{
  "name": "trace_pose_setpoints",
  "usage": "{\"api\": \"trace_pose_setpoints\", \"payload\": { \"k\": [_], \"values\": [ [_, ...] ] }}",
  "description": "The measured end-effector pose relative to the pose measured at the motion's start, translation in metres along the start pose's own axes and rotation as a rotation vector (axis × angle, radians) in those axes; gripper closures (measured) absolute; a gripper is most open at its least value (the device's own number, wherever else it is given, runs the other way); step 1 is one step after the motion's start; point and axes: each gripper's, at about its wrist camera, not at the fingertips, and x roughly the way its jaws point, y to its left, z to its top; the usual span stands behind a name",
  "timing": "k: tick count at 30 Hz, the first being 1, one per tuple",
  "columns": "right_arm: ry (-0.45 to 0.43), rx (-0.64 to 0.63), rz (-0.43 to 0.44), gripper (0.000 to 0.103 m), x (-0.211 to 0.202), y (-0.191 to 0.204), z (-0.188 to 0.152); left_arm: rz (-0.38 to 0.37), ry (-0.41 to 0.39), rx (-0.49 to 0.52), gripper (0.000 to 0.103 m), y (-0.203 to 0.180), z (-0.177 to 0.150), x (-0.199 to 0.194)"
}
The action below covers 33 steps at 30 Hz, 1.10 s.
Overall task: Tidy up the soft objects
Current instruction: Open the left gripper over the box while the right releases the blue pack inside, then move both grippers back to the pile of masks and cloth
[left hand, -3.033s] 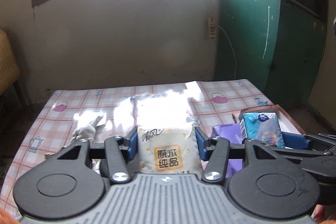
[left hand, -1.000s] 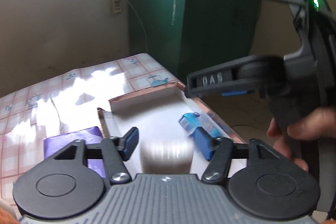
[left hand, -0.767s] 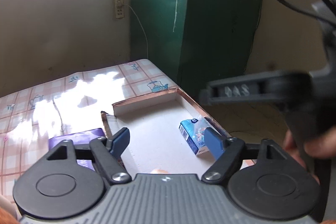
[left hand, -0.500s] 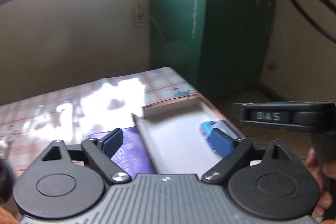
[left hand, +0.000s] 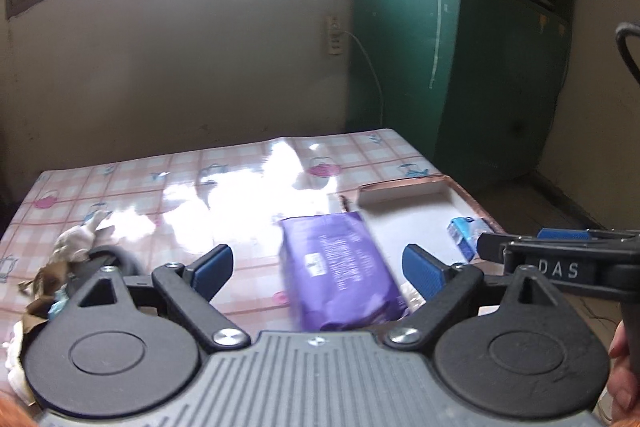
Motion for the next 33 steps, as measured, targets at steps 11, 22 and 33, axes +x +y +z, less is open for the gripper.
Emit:
{"api": "trace_pose_setpoints", "payload": {
  "k": [11,22,33],
  "values": [
    [0.014,-0.085,0.095,0.027,-0.01,0.085,-0.017,0.104,-0.005,-0.083,0.009,0.062,-0.01,-0.028],
    [0.036,-0.16,0.183,0.027,-0.008,0.159,-0.028,0.2,-0.007,-0.157,0.009,0.118,-0.023,-0.056],
    [0.046,-0.223,0.256,0.027,-0.01,0.22,-0.043,0.281,-0.01,-0.215,0.009,0.165,-0.038,-0.078]
  ]
}}
